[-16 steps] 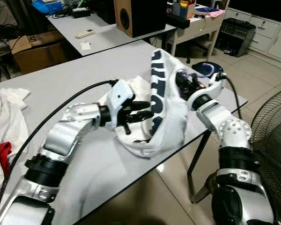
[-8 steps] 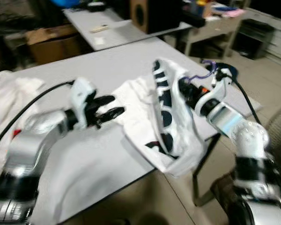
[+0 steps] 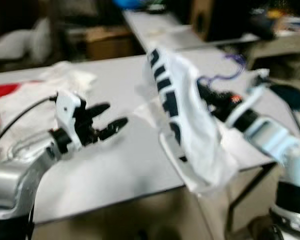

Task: Hang hanger

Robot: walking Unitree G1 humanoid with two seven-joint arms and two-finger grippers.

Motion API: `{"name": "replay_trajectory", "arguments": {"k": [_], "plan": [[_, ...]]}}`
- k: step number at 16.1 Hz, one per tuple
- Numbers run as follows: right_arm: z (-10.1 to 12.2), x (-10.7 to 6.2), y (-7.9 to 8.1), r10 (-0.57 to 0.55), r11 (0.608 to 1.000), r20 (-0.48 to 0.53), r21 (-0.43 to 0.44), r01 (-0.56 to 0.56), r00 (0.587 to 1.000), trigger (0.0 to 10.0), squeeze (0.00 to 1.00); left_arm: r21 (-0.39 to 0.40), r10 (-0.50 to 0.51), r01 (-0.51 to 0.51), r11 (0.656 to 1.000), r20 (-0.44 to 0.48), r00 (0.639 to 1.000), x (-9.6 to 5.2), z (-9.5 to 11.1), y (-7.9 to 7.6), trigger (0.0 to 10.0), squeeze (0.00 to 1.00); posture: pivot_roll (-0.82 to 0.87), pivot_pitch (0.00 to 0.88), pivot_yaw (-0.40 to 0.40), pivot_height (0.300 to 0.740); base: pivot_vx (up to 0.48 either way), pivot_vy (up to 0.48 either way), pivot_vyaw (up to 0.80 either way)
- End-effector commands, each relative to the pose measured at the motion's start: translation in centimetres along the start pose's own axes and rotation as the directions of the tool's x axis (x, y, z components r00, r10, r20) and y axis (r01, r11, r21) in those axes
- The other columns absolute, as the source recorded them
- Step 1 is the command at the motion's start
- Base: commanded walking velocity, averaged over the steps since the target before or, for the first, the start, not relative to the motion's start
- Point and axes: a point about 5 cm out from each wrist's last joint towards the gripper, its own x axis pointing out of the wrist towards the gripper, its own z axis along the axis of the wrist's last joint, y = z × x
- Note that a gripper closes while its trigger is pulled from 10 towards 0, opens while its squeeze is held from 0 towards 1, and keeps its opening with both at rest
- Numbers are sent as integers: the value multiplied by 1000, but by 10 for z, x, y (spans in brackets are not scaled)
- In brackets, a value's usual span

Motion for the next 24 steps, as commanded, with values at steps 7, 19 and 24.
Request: {"name": "replay_trajectory", "arguments": {"k": [7, 19, 24], "plan": [[4, -36, 26, 126, 988, -99, -73, -133, 987, 10000, 0, -29, -52, 52, 998, -24, 998, -16, 5, -11, 10000, 1000, 34, 0, 2, 740, 0, 0, 797], [-27, -45, 37, 139, 942, -403, -227, -246, 905, 10000, 0, -40, -114, 112, 993, -43, 993, -22, 5, -25, 10000, 1000, 51, 0, -36, 740, 0, 0, 800], [-40, -41, 29, 108, 946, -425, -235, -225, 898, 10000, 0, -39, -126, 123, 992, -92, 988, -21, -1, -28, 10000, 1000, 71, 0, -35, 740, 0, 0, 800]]}}
